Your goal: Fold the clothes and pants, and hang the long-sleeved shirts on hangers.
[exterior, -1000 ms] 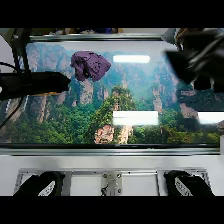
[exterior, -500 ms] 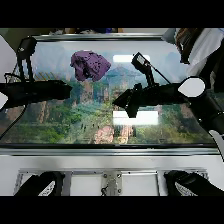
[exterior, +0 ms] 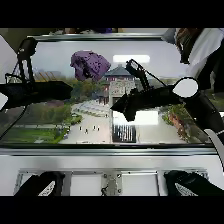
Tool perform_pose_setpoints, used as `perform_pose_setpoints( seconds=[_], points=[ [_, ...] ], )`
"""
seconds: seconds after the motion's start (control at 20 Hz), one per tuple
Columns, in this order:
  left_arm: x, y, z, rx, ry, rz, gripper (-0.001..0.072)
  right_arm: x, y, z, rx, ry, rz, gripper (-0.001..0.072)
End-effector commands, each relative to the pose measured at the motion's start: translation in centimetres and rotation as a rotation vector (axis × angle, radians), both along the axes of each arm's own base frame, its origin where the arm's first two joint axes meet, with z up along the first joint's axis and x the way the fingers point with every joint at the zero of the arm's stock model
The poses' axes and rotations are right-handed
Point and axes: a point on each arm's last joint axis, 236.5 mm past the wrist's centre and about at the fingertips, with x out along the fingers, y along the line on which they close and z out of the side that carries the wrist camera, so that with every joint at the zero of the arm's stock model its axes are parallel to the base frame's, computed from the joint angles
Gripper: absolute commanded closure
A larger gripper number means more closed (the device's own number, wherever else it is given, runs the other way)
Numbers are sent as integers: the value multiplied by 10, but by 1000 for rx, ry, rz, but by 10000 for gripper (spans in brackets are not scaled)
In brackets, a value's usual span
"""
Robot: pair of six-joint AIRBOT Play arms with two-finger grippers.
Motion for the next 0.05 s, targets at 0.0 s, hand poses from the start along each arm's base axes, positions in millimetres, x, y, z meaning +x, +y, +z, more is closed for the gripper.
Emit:
perform_pose_setpoints(
  seconds=[0.0],
  points=[
    [0,0,0,0,-1,1,684,-1,0,-1,-1,2,3,689]
  ],
)
